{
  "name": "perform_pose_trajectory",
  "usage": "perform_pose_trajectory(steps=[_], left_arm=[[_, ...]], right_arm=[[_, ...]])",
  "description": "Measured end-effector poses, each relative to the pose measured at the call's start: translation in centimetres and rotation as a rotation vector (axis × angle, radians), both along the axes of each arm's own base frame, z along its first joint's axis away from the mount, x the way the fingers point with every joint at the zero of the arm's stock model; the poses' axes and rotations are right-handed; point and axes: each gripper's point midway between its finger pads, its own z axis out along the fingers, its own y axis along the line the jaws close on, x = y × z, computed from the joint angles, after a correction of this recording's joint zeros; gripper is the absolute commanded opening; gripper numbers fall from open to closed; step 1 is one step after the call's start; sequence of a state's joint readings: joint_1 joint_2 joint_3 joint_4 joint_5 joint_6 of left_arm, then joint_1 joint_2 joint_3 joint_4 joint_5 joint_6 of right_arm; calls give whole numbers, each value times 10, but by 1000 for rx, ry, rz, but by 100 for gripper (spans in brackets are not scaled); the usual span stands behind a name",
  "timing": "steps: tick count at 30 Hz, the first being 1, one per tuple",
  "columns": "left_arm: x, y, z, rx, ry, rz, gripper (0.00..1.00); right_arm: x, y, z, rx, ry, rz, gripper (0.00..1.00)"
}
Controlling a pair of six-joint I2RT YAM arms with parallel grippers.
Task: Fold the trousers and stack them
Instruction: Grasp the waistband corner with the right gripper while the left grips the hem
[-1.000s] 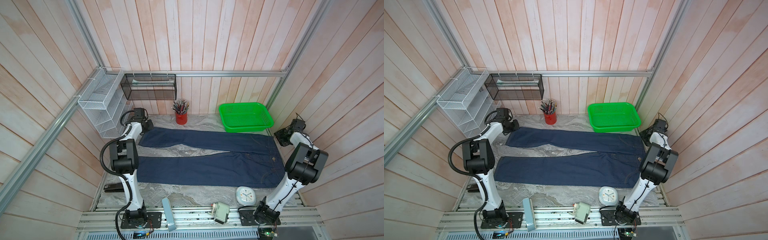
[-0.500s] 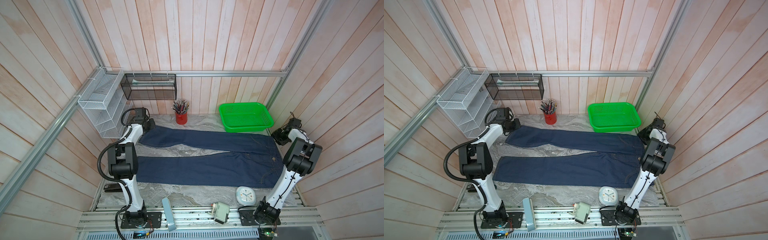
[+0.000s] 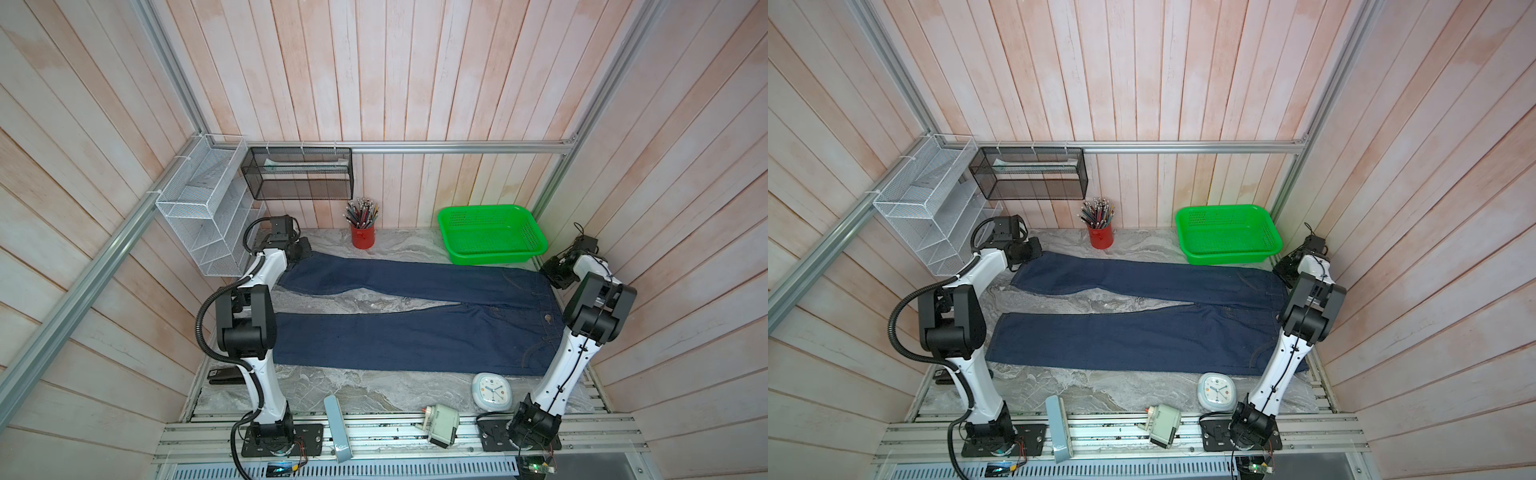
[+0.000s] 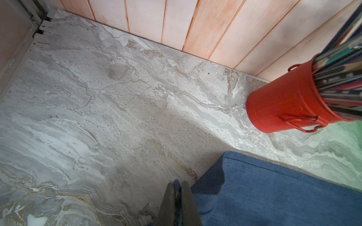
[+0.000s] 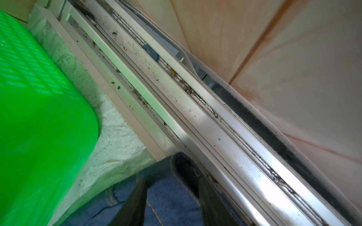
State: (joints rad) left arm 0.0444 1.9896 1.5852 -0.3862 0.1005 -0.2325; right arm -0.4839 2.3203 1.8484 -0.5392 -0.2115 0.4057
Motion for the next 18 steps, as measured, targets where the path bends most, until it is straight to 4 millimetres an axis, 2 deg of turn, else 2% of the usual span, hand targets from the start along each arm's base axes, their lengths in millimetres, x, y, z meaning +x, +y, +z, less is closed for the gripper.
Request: perform_pose_trajectory(steps=[11,18], left_arm=[[0,0,1,0,-3,0,0],[0,0,1,0,-3,0,0]], right_arm=[[11,-1,-8,-10,-22,31,37],[13,0,-7,-5,-31,35,20]])
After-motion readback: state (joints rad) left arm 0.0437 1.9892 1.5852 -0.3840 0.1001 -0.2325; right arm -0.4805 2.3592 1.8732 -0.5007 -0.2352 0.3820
